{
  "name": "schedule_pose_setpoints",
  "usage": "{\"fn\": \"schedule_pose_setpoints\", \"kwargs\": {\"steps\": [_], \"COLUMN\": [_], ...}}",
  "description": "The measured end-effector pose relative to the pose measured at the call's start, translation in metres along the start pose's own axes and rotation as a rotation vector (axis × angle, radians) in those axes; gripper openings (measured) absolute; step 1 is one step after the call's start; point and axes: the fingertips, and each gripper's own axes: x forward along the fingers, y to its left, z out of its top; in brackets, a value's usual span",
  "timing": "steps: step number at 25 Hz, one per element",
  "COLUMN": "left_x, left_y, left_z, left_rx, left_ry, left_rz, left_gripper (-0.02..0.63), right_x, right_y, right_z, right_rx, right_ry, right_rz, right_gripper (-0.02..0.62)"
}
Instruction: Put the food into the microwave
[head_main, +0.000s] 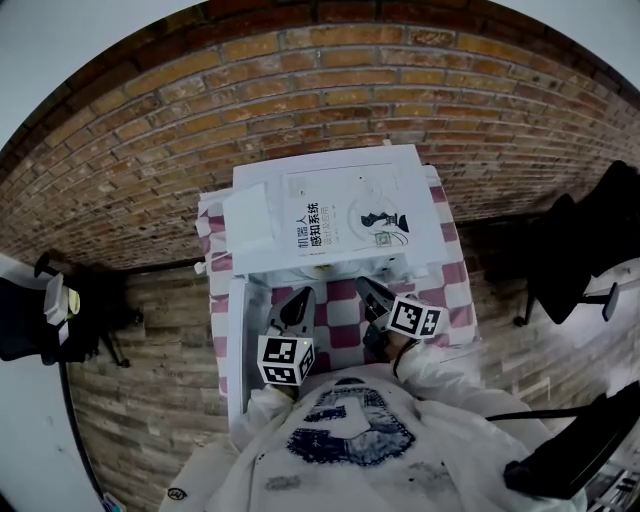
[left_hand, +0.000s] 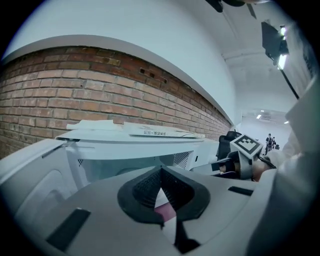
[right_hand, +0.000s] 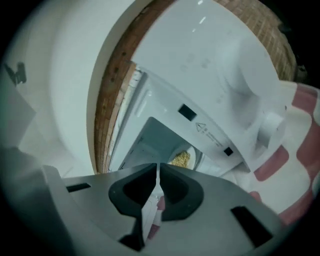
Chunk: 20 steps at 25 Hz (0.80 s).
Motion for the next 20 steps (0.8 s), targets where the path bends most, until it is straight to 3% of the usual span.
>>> {"fn": "schedule_pose_setpoints", "kwargs": {"steps": [10, 15, 20], "left_x": [-0.008, -0.015, -0.019], "left_y": [-0.014, -0.016, -0.019], "left_z": [0.032, 0.039, 0.044], "left_rx": [0.043, 0.055, 0.084], "left_ry": [-0.053, -0.069, -0.084], "left_rz": [-0.011, -0.007, -0.007], "left_gripper": [0.008, 0.008, 0.008], "right_x": [-0.032, -0.045, -0.053], "right_y": [0.066, 0.091, 0.105], "right_z": [0.020, 0.025, 0.025], "right_rx": [-0.468, -0.637, -0.743], "right_ry": [-0.027, -0.069, -0.101], "right_rz": [-0.018, -0.033, -0.047], "right_gripper": [0.028, 0.020, 0.017]}}
